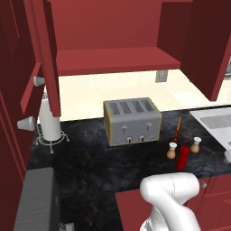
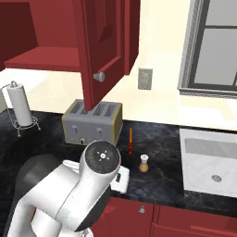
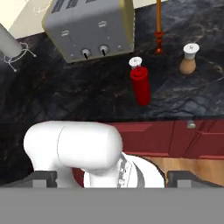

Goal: There are various items on the counter. Only move the condiments/shakers into the cabinet.

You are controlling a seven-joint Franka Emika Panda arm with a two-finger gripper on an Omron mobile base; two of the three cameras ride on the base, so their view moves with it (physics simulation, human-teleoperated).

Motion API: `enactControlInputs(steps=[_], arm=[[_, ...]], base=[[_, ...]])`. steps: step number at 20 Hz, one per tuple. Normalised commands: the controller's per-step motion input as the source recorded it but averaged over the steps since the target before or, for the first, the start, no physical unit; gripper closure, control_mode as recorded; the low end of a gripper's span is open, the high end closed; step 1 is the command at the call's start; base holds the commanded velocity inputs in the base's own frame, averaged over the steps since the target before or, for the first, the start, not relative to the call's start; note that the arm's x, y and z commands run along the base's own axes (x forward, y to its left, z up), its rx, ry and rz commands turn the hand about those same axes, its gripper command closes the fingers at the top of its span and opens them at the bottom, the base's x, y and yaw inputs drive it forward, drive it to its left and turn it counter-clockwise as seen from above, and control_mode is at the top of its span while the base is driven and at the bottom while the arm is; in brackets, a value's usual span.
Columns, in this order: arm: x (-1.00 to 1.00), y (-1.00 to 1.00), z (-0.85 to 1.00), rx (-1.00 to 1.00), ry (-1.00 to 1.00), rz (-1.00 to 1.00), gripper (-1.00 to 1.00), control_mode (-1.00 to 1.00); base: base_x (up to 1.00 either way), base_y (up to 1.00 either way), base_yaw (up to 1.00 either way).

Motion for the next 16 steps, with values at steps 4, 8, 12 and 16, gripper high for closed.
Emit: enactControlInputs(steps=[4, 8, 12, 16], arm=[[-0.13, -0.70, -0.20, 0.05, -0.31, 0.23, -1.00, -1.00], [-0.04, -0.54, -0.25, 0.03, -0.32, 0.27, -1.00, -1.00], [0.02, -0.20, -0.23, 0.00, -0.40, 0.29, -1.00, -1.00], [0.10, 0.00, -0.16, 0.00, -0.37, 0.24, -1.00, -1.00]], base=[[0.00, 0.00, 0.00], [0.00, 0.00, 0.00], [0.00, 0.00, 0.00], [0.00, 0.00, 0.00]])
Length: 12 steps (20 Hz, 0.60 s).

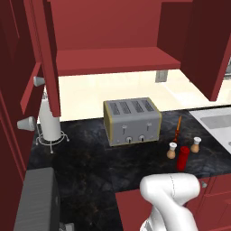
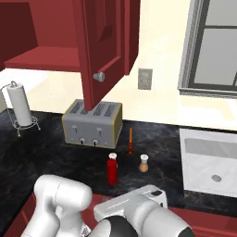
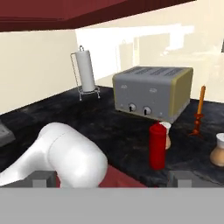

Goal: There are various items on the counter. Only move the condiments/shakers into the cabinet.

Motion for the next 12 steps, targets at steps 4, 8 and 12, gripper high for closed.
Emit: enactControlInputs(steps=[4, 8, 12], arm=[[0.27, 0.00, -0.08, 0.01, -0.19, 0.13, -1.00, -1.00], [0.51, 0.00, -0.02, 0.02, 0.00, 0.00, -1.00, -1.00], [0.67, 0.00, 0.00, -0.01, 0.02, 0.00, -1.00, -1.00]], base=[[0.00, 0.00, 0.00], [0.00, 0.00, 0.00], [0.00, 0.00, 0.00]])
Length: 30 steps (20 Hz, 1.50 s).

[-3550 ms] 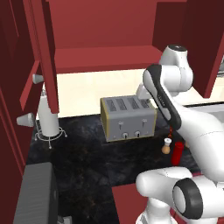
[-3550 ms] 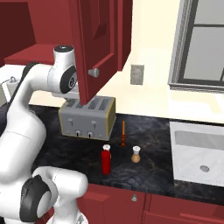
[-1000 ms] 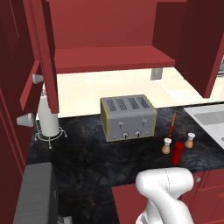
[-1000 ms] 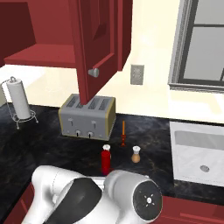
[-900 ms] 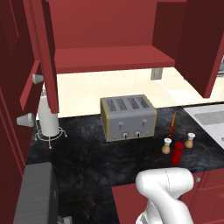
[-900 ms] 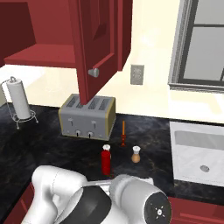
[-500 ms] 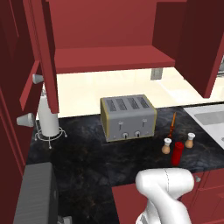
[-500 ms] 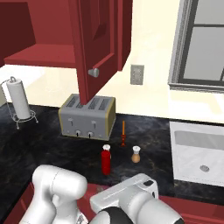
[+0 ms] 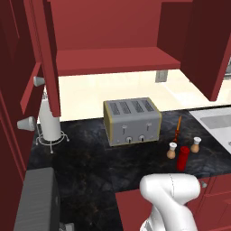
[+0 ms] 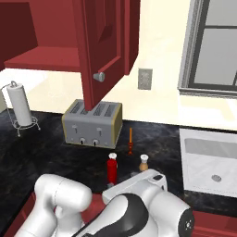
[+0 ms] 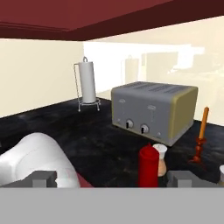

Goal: There are various items on the counter. Only move the condiments/shakers into the cabinet.

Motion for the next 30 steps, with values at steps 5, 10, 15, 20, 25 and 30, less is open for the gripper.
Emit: enactControlInputs(steps=[5, 10, 15, 20, 25, 30], arm=[[0.55, 0.00, -0.16, 0.00, 0.03, 0.03, -1.00, -1.00], [0.08, 0.00, -0.45, 0.00, 0.00, 0.20, -1.00, -1.00], [0.00, 0.00, -0.45, 0.01, 0.00, 0.27, -1.00, -1.00], [0.00, 0.03, -0.08, 0.04, 0.00, 0.12, -1.00, -1.00], [0.16, 0.14, -0.05, 0.00, 0.00, 0.00, -1.00, -1.00], [0.27, 0.09, -0.07, 0.00, 0.00, 0.00, -1.00, -1.00]], base=[[0.00, 0.00, 0.00], [0.00, 0.00, 0.00], [0.00, 0.00, 0.00], [0.00, 0.00, 0.00], [0.00, 0.00, 0.00], [0.00, 0.00, 0.00]])
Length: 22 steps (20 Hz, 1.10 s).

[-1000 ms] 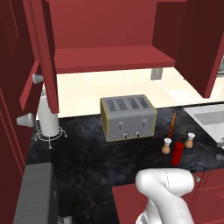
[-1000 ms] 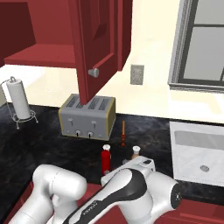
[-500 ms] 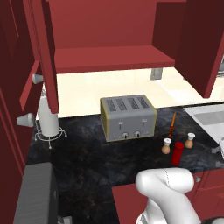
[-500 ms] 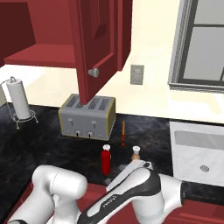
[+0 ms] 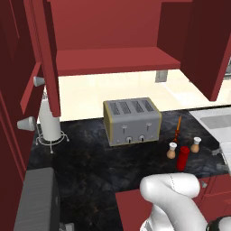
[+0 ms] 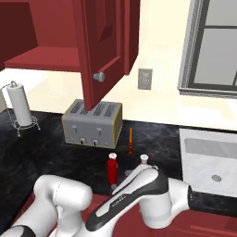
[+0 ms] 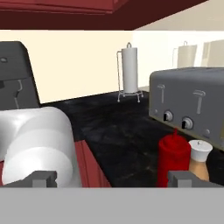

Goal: There are various items on the counter. Only move the condiments/shakers into the cabinet.

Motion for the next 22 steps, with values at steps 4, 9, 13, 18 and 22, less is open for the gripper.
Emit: enactControlInputs(steps=[4, 9, 13, 18, 22], arm=[[0.24, 0.06, -0.08, 0.00, 0.00, 0.00, -1.00, -1.00], [0.19, 0.01, -0.10, 0.00, 0.00, 0.00, -1.00, -1.00], [0.17, 0.01, -0.19, 0.00, 0.01, 0.00, -1.00, -1.00], [0.23, 0.05, -0.27, 0.00, 0.02, 0.00, -1.00, -1.00], [0.18, 0.06, -0.26, 0.00, 0.01, 0.00, -1.00, -1.00]], base=[[0.00, 0.00, 0.00], [0.00, 0.00, 0.00], [0.00, 0.00, 0.00], [0.00, 0.00, 0.00], [0.00, 0.00, 0.00]])
